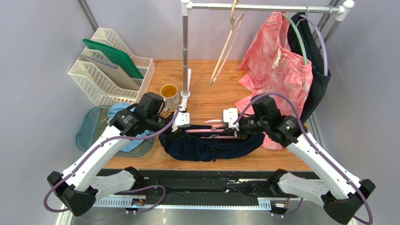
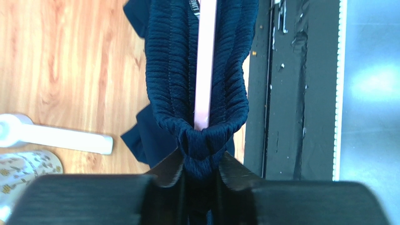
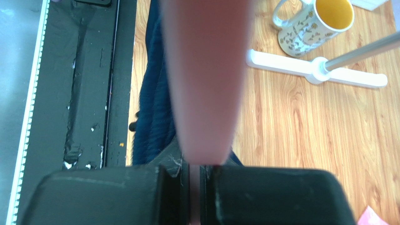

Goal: Place the shorts on the hanger

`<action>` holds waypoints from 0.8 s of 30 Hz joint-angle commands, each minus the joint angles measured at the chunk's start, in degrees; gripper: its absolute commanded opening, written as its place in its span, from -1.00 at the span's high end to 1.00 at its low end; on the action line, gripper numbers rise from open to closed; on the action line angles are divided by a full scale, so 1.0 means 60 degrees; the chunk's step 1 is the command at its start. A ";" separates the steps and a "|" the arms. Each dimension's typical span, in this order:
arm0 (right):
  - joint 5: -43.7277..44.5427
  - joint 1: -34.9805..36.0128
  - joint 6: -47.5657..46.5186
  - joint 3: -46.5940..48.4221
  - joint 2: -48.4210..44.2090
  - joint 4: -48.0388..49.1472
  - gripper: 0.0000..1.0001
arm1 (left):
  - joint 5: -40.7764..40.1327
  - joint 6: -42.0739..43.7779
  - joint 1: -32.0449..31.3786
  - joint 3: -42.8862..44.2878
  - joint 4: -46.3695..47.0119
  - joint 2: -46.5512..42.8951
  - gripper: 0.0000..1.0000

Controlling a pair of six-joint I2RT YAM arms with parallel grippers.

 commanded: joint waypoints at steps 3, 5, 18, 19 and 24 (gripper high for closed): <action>0.0562 -0.0227 -0.0244 0.0522 -0.0881 -0.1211 1.00 | 0.0364 0.0313 0.0691 0.0041 -0.0712 -0.0494 0.20; 0.0562 -0.0242 -0.0215 0.0726 -0.0983 -0.1622 1.00 | 0.0335 0.0445 0.0779 0.0055 -0.0771 -0.0567 0.10; 0.3285 -0.1105 0.3211 0.2719 -0.0765 -0.4256 1.00 | 0.0218 -0.0856 0.0823 0.1695 -0.0083 -0.0495 -0.62; 0.3417 -0.1252 0.3402 0.2821 -0.0764 -0.4376 1.00 | 0.0218 -0.0959 0.0823 0.1754 -0.0025 -0.0465 -0.63; 0.3856 -0.1883 0.4367 0.3158 -0.0750 -0.4830 1.00 | 0.0320 -0.1355 0.0823 0.1857 0.0356 -0.0304 -0.68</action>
